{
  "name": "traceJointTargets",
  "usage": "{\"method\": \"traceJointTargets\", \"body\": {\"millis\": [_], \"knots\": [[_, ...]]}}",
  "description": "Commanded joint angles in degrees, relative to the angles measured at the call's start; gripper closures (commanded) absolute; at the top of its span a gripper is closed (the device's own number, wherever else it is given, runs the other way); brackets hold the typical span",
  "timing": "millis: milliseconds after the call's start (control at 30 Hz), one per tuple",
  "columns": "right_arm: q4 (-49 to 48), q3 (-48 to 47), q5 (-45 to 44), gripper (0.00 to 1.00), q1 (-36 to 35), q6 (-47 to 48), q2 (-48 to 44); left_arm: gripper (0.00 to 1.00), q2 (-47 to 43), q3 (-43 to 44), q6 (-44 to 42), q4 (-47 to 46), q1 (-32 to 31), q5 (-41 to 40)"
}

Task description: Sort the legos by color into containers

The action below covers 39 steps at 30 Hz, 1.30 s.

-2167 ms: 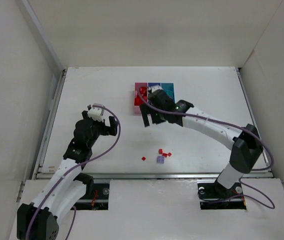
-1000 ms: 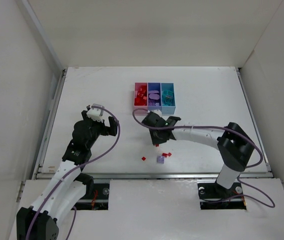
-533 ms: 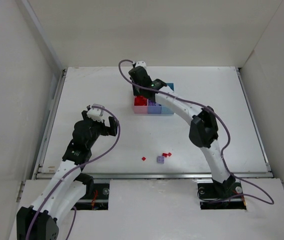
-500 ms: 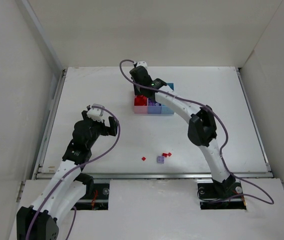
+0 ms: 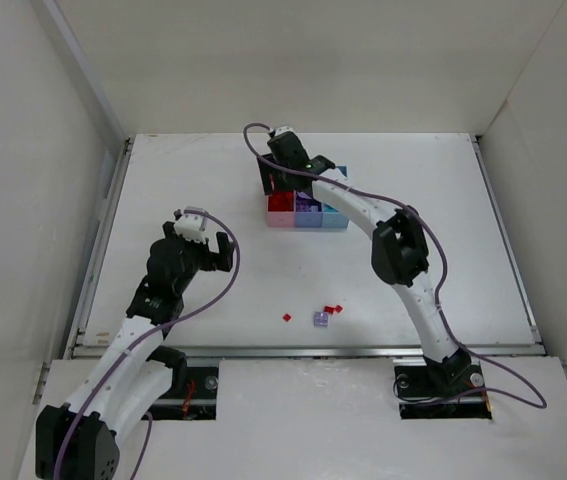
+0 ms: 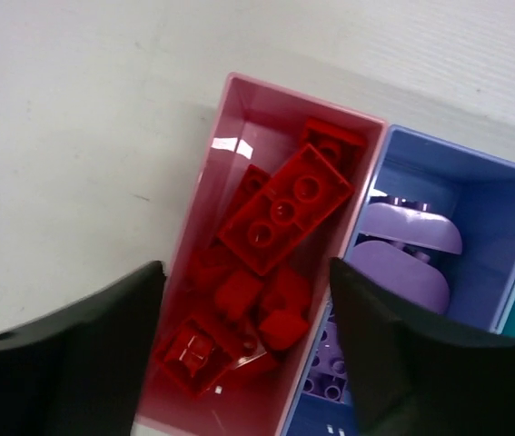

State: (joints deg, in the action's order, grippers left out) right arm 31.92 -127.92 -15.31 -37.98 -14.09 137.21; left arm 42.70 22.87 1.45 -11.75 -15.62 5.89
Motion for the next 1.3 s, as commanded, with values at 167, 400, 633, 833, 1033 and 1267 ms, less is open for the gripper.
{"method": "traceJointTargets", "body": {"millis": [167,400,633,833,1033,1267], "knots": [[0.15,3.45,2.57,0.09,-0.43,2.22,-11.24,0.01,-0.25,-0.46,-2.76,-2.58,0.32,15.59],[2.88,32.52,5.37,0.07,-1.49,-2.07,-32.15,0.10,-2.79,-0.99,-10.06,-0.30,0.32,35.93],[2.80,59.08,12.05,0.07,-0.43,-15.44,-49.65,0.01,-0.43,9.88,-61.14,32.18,-5.19,46.05],[1.48,64.55,12.59,0.07,-1.48,-17.20,-55.81,0.03,15.43,19.47,-94.40,56.16,-14.69,42.11],[1.57,67.17,11.27,0.07,-2.10,-16.15,-60.12,0.12,27.51,29.32,-106.65,62.29,-25.06,34.82],[-0.55,69.56,11.27,0.07,-1.05,-14.39,-63.55,0.28,45.18,38.46,-104.73,66.41,-35.26,27.34]]}}
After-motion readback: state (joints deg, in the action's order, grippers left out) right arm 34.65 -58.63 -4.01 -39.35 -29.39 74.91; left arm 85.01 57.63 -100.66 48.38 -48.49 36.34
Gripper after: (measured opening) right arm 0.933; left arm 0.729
